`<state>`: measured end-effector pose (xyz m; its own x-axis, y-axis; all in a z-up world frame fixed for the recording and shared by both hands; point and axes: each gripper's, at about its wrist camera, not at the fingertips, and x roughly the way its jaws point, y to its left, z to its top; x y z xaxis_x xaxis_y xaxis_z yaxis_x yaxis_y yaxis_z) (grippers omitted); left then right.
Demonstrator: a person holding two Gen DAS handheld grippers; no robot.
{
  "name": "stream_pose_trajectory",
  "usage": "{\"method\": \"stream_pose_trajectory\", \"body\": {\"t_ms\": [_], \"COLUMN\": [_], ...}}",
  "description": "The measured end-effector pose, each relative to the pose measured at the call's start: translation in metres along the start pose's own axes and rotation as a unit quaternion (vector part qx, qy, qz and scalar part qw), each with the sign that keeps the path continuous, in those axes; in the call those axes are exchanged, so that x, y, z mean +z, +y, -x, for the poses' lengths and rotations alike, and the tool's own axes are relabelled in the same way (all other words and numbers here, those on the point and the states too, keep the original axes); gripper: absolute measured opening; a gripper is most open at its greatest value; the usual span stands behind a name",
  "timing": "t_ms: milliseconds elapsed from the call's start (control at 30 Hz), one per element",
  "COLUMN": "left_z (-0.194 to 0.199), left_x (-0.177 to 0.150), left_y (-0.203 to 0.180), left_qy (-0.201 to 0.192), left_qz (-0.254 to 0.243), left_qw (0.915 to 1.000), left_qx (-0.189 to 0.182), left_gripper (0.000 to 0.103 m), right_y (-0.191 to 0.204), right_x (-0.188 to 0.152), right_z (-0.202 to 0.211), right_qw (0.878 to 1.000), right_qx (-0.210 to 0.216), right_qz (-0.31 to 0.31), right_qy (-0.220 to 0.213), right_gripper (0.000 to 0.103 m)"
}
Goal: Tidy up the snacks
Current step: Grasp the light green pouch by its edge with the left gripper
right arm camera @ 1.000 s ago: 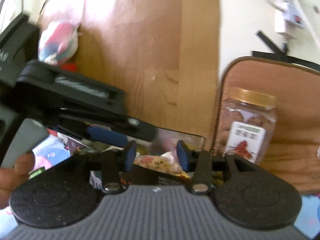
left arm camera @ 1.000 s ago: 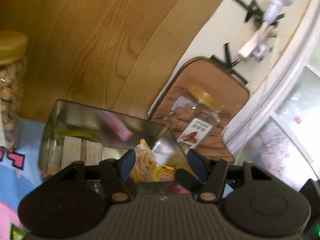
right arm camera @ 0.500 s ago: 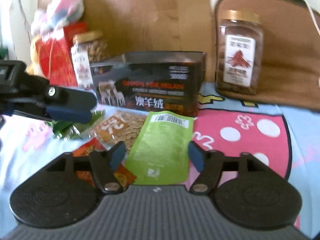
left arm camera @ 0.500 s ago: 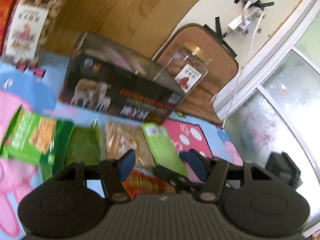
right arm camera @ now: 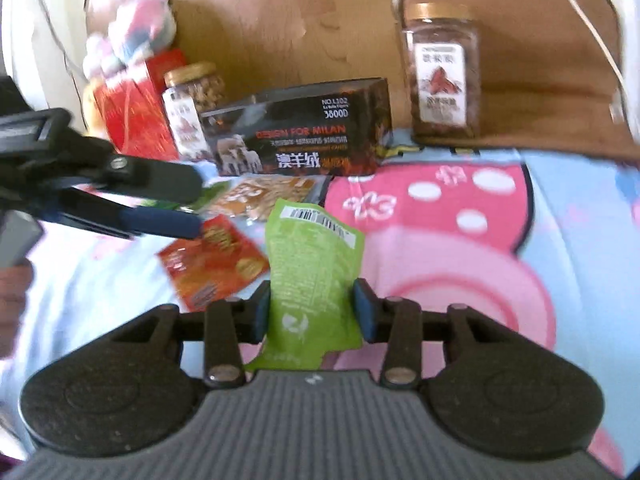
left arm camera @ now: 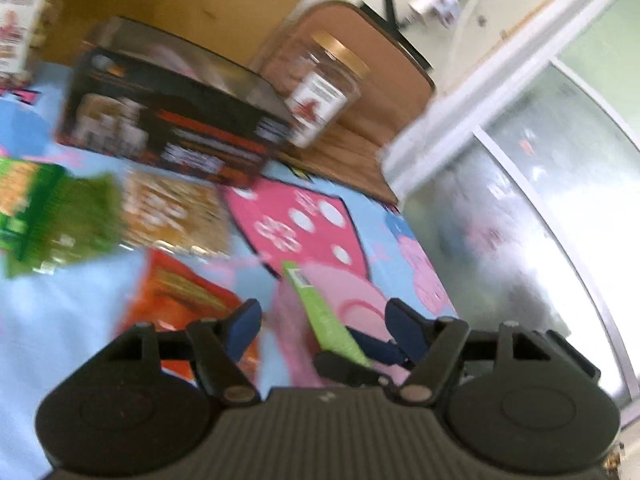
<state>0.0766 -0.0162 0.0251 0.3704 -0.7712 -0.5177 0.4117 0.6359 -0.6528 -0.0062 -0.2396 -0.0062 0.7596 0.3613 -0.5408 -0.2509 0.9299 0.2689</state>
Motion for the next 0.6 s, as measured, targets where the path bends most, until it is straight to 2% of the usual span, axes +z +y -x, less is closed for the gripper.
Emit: {"method": "stream_pose_trajectory", "body": {"t_ms": [67,133,167,200,233,367,433,500,600], "left_z": [-0.012,-0.022,-0.027,-0.030,-0.031,-0.017,-0.001,0.019,0.043], "left_x": [-0.005,-0.011,-0.014,-0.017,-0.021,-0.033,-0.044,-0.056,-0.069], "left_y": [-0.009,-0.012,-0.012,-0.012,-0.010,0.001,0.006,0.015,0.028], "left_qy": [0.020,0.034,0.042,0.050,0.055,0.046,0.030,0.012,-0.020], "left_qz": [-0.006,-0.005,-0.004,-0.001,0.002,0.023,0.021,0.032,0.058], "left_qw": [0.9997,0.9993,0.9990,0.9985,0.9980,0.9983,0.9986,0.9991,0.9981], "left_qx": [0.007,0.013,0.014,0.021,0.032,0.026,0.038,0.023,-0.004], "left_gripper": [0.070,0.061,0.042,0.028,0.022,0.017,0.016,0.016,0.016], "right_y": [0.001,0.002,0.005,0.010,0.018,0.051,0.059,0.067,0.080], "right_x": [-0.009,-0.020,-0.024,-0.027,-0.030,-0.037,-0.038,-0.040,-0.045], "right_z": [0.010,0.016,0.018,0.020,0.021,0.022,0.020,0.020,0.020], "right_qw": [1.000,0.998,0.998,0.998,0.998,0.997,0.996,0.994,0.988], "right_qx": [0.015,0.037,0.041,0.042,0.042,0.012,0.024,0.031,0.034], "right_qz": [-0.021,-0.044,-0.045,-0.039,-0.023,0.067,0.089,0.108,0.154], "right_qy": [-0.009,-0.018,-0.023,-0.027,-0.033,-0.033,-0.021,-0.014,-0.006], "right_gripper": [0.045,0.045,0.045,0.046,0.046,0.052,0.058,0.066,0.068]}}
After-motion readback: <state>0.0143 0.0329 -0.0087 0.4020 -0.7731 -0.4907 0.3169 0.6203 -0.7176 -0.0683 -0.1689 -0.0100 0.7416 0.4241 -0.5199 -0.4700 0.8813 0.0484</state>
